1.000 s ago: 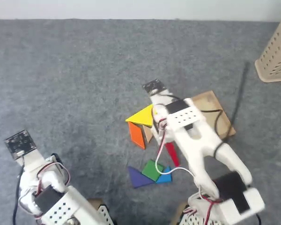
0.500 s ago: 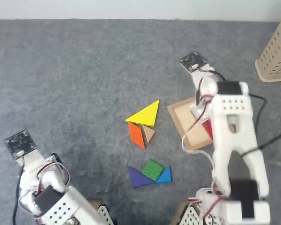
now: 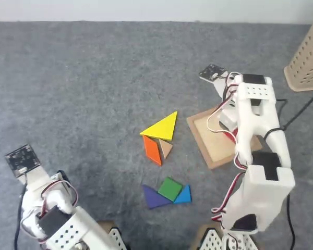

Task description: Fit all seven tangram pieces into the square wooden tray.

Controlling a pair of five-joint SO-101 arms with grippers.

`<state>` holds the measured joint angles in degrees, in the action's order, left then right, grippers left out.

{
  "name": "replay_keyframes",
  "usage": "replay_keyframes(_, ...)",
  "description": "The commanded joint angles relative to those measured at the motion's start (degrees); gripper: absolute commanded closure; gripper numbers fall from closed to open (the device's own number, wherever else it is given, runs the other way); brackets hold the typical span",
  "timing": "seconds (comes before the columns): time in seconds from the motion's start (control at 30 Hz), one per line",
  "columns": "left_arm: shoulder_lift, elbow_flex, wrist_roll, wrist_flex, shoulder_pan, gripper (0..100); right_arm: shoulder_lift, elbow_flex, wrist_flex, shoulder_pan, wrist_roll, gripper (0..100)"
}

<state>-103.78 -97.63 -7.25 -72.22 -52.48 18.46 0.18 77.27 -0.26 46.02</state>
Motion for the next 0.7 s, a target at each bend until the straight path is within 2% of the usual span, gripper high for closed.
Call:
replay_keyframes(0.0, -0.6, 1.1, 0.5, -0.2, 0.1, 77, -1.6, -3.6, 0.3, 0.7, 2.5, 80.2)
replay_keyframes(0.17, -0.6, 1.1, 0.5, -0.2, 0.1, 77, -1.6, -7.8, 0.7, 1.1, 2.7, 79.9)
replay_keyframes(0.37, -0.6, 1.1, 0.5, -0.2, 0.1, 77, -1.7, -15.3, 0.7, 1.2, -5.5, 79.9)
replay_keyframes(0.57, -0.6, 1.1, 0.5, -0.2, 0.1, 77, -1.7, -16.3, 0.7, 1.2, -11.9, 80.1)
replay_keyframes(0.67, -0.6, 1.1, 0.5, -0.2, 0.1, 77, -1.8, -14.2, 0.0, 2.4, -12.0, 86.8)
